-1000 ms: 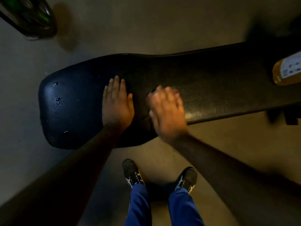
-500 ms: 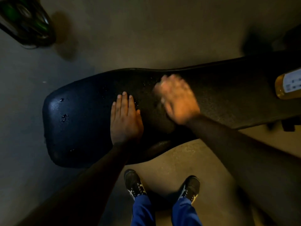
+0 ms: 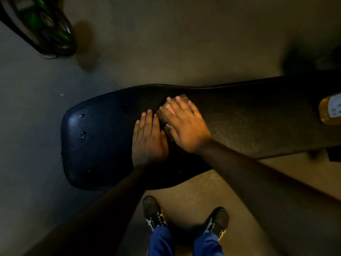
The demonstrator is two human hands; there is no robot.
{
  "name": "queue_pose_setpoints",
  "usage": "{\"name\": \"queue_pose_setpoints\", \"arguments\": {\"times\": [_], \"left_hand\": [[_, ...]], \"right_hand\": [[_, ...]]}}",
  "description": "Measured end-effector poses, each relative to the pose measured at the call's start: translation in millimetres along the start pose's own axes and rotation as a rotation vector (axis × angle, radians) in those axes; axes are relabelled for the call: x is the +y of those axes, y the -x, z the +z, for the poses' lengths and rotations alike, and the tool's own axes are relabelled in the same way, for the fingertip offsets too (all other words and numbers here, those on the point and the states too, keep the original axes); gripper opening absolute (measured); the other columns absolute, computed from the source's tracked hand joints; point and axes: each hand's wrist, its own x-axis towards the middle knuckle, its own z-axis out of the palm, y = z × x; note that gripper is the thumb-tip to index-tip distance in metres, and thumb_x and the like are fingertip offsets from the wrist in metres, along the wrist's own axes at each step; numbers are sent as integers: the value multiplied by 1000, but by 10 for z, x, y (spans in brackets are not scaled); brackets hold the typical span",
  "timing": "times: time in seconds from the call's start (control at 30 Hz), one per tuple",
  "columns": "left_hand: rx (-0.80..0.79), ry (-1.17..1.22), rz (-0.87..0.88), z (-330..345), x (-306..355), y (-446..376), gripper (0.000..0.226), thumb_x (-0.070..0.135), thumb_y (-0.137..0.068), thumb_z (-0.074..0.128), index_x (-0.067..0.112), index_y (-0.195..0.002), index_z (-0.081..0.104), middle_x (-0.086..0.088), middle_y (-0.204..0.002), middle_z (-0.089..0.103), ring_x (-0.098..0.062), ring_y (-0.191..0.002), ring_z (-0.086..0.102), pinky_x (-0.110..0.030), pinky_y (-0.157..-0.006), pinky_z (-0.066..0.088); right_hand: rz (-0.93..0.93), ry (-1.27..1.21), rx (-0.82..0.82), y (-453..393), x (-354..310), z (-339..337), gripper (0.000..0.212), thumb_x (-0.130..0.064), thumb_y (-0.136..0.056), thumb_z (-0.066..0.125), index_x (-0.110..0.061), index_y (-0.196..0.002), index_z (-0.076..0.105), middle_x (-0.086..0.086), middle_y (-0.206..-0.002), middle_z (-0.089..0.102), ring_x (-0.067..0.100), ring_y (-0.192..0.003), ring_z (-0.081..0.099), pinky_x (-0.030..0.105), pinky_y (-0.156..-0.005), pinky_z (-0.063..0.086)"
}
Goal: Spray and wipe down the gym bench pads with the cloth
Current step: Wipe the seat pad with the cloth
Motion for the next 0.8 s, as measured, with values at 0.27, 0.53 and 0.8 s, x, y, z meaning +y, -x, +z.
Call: {"name": "queue_pose_setpoints", "arguments": {"times": [0.27,0.53,0.8], "left_hand": [[29,11,3,-2,14,31,53,28,-101,38,7,-149,32,-13,-159,26,-24,-149,16,-37,-121,7],[104,1,1,72,-3,25,51,27,-101,37,7,-148,34,-12,-159,27,-24,-149,17,-38,-122,10],[50,180,30,-81,-56,21,50,21,-100,41,9,-149,34,-10,-159,28,-20,-149,17,-34,-121,8]], "right_hand": [[122,-54,62,523,-57,142,62,-43,-96,37,-20,-154,39,9,-165,30,30,-154,21,56,-124,18],[397,-106,206,737,-312,252,58,-41,-98,39,-18,-151,44,8,-164,33,30,-154,22,54,-124,17],[596,-124,249,1051,-205,261,60,-42,-100,36,-20,-155,38,10,-166,26,32,-156,15,58,-124,16]]}}
